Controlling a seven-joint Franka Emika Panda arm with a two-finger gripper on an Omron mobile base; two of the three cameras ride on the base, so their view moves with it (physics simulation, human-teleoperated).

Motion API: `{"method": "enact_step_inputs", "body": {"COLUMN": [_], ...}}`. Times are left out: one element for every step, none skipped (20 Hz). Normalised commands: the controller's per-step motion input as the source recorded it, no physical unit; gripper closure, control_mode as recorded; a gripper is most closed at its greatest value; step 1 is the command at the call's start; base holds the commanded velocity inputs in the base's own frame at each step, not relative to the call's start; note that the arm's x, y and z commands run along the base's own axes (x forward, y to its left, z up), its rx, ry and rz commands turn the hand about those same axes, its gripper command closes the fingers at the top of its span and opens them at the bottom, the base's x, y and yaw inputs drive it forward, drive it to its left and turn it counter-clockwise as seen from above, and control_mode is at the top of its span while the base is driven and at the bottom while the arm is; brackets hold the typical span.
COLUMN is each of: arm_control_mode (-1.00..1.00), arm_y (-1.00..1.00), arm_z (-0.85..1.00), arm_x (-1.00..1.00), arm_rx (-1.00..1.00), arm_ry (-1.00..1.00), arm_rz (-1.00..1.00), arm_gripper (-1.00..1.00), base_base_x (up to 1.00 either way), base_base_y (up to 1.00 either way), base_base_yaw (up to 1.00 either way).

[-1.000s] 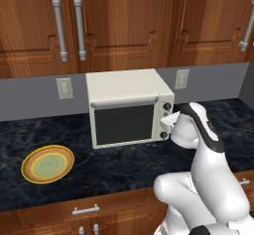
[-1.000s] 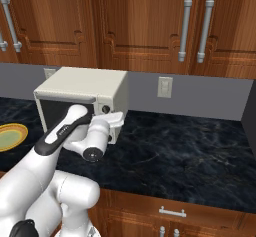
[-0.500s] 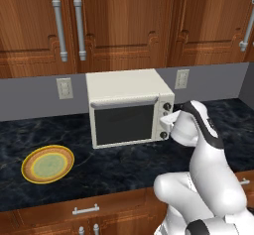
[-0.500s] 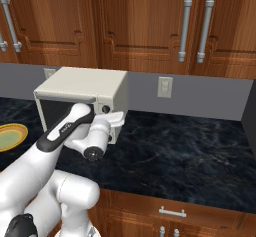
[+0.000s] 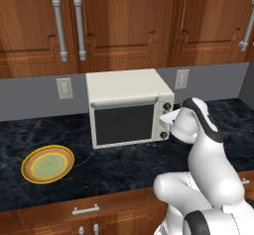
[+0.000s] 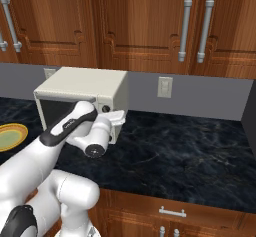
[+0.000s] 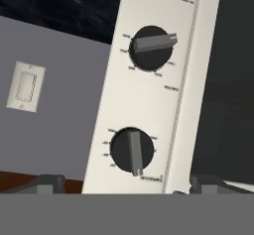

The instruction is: Pull the toaster oven rack outwards. Pick up the baguette from the plate and place it on the toaster oven rack. Close the toaster oven door fully and set the temperature to the lowest setting.

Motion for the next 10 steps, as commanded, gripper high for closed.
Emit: {"method": "enact_step_inputs", "body": {"arm_control_mode": [-1.00,-1.00,-1.00,-1.00,-1.00,-1.00,-1.00,-1.00,-1.00,-1.00], "arm_y": [0.00,0.00,0.00,0.00,0.00,0.00,0.00,0.00,0.00,0.00], "arm_z": [-0.12,-0.14,-0.12,-0.13,-0.14,-0.14,-0.13,-0.12,-0.09,-0.09], "arm_x": [0.09,0.10,0.10,0.09,0.08,0.06,0.06,0.04,0.04,0.00], "arm_rx": [0.00,0.00,0.00,0.00,0.00,0.00,0.00,0.00,0.00,0.00], "arm_ry": [0.00,0.00,0.00,0.00,0.00,0.00,0.00,0.00,0.00,0.00], "arm_rz": [0.00,0.00,0.00,0.00,0.00,0.00,0.00,0.00,0.00,0.00], "arm_gripper": [-1.00,-1.00,-1.00,-1.00,-1.00,-1.00,-1.00,-1.00,-1.00,-1.00], "base_base_x": [0.00,0.00,0.00,0.00,0.00,0.00,0.00,0.00,0.00,0.00], "base_base_y": [0.00,0.00,0.00,0.00,0.00,0.00,0.00,0.00,0.00,0.00], "base_base_yaw": [0.00,0.00,0.00,0.00,0.00,0.00,0.00,0.00,0.00,0.00]}}
